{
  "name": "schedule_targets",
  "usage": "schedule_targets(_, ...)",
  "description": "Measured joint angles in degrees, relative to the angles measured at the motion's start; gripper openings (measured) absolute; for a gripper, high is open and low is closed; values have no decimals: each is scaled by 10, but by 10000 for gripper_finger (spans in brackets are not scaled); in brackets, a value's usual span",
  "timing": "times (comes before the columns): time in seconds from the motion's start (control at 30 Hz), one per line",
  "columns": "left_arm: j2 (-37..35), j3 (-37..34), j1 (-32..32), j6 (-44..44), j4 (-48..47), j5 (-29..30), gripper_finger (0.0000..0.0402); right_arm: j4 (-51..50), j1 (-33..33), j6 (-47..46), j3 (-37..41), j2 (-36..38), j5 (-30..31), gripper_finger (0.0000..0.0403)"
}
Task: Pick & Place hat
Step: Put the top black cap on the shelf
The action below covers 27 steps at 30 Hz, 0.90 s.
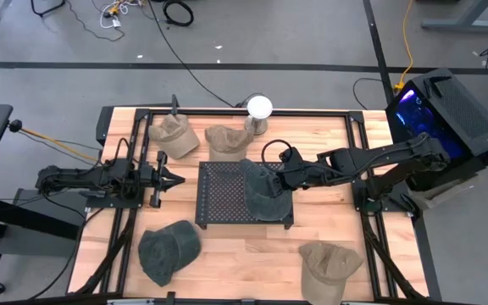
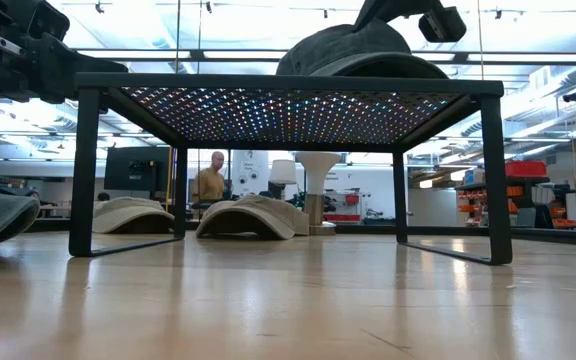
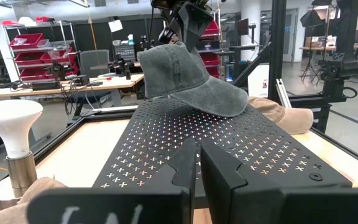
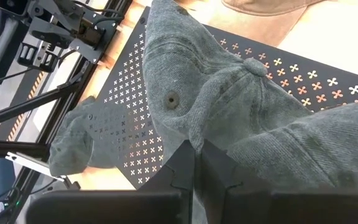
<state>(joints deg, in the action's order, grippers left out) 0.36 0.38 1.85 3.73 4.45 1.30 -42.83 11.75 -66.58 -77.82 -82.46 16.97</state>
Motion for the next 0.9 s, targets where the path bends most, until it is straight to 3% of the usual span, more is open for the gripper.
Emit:
schedule_targets(0.67,0,0,0,0,0,0,30,0,-12,-2,0,0,-14,21)
schedule_targets(0.9,0,0,0,0,0,0,30,0,-12,-2,0,0,-14,42)
